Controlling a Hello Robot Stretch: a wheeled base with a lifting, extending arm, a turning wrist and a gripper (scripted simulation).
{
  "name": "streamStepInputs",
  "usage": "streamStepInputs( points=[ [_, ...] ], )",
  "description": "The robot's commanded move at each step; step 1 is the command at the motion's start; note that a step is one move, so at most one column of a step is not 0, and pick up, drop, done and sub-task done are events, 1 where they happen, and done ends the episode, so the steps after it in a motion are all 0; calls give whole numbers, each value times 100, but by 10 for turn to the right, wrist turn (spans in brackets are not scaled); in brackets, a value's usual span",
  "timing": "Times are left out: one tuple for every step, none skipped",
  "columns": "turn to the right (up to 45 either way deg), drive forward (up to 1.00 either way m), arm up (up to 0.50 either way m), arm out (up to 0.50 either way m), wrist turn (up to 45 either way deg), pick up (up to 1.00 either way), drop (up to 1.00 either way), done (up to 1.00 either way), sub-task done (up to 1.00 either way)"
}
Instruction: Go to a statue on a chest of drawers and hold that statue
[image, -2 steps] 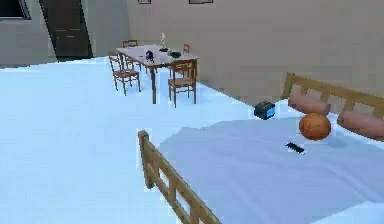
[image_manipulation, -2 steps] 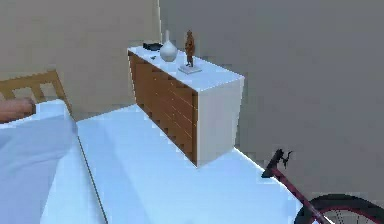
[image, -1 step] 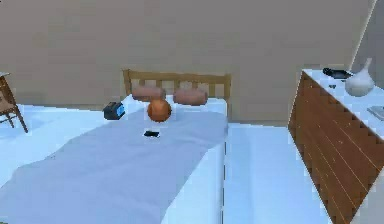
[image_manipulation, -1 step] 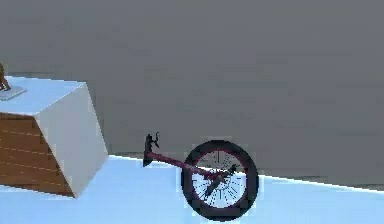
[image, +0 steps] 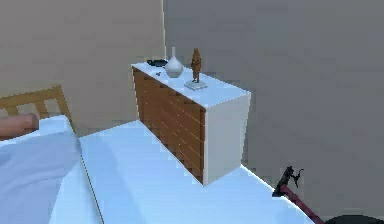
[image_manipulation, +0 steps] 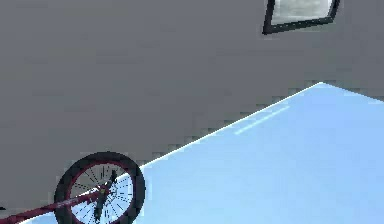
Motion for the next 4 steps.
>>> streamStepInputs(
  points=[
    [180,0,0,0,0,0,0,0,0],
    [0,50,0,0,0,0,0,0,0],
    [-450,0,0,0,0,0,0,0,0],
    [-90,0,0,0,0,0,0,0,0]
  ],
)
